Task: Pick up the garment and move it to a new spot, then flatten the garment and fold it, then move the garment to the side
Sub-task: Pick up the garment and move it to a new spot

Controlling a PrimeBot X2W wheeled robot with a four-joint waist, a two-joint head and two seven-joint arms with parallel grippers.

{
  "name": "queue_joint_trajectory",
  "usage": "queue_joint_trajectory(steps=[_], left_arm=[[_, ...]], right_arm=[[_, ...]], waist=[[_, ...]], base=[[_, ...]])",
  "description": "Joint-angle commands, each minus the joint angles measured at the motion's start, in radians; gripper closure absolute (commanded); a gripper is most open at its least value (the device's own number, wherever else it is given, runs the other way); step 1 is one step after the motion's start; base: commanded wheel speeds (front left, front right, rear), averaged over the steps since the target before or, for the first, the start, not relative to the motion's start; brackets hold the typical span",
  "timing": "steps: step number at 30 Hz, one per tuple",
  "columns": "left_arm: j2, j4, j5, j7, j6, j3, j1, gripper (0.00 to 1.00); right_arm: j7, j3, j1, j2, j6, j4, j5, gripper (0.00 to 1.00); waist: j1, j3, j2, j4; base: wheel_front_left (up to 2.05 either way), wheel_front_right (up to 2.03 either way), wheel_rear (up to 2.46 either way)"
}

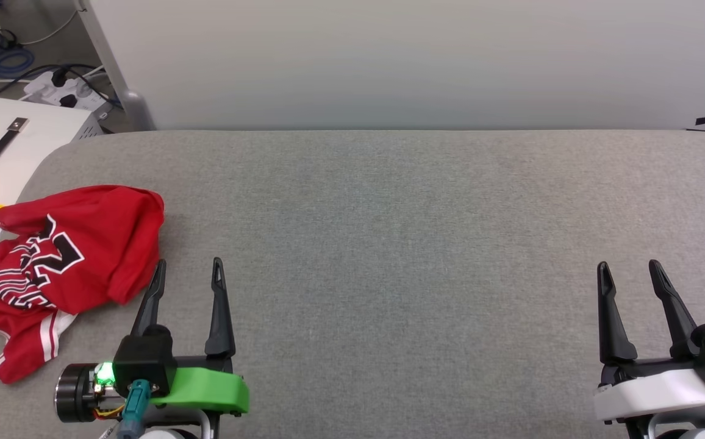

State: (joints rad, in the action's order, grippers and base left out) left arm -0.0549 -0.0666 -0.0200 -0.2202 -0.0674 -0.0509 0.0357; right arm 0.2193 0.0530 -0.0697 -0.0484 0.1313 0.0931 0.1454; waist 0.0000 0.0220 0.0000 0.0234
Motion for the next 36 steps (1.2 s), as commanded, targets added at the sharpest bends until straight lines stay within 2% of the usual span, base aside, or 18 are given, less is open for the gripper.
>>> queue_joint_trajectory(steps=[1,9,29,36], left_arm=[[0.004,-0.004,-0.008,-0.01,-0.008,0.003,0.008,0.0],[0.004,0.0,-0.021,-0.026,-0.015,0.024,0.003,0.0],[0.005,0.022,-0.088,-0.042,-0.031,0.073,-0.014,0.0],[0.005,0.032,-0.108,-0.042,-0.036,0.077,-0.011,0.0]], right_arm=[[0.011,-0.001,-0.012,-0.002,0.0,0.009,0.003,0.0],[0.028,-0.015,-0.012,-0.002,-0.001,0.018,-0.006,0.0],[0.043,-0.044,0.007,-0.002,-0.001,0.044,-0.042,0.0],[0.043,-0.043,0.007,-0.002,-0.001,0.043,-0.053,0.0]], waist=[[0.0,0.005,0.0,0.013],[0.0,0.022,0.0,0.084],[0.0,0.06,0.0,0.358],[0.0,0.072,0.0,0.434]], base=[[0.0,0.0,0.0],[0.0,0.0,0.0],[0.0,0.0,0.0],[0.0,0.0,0.0]])
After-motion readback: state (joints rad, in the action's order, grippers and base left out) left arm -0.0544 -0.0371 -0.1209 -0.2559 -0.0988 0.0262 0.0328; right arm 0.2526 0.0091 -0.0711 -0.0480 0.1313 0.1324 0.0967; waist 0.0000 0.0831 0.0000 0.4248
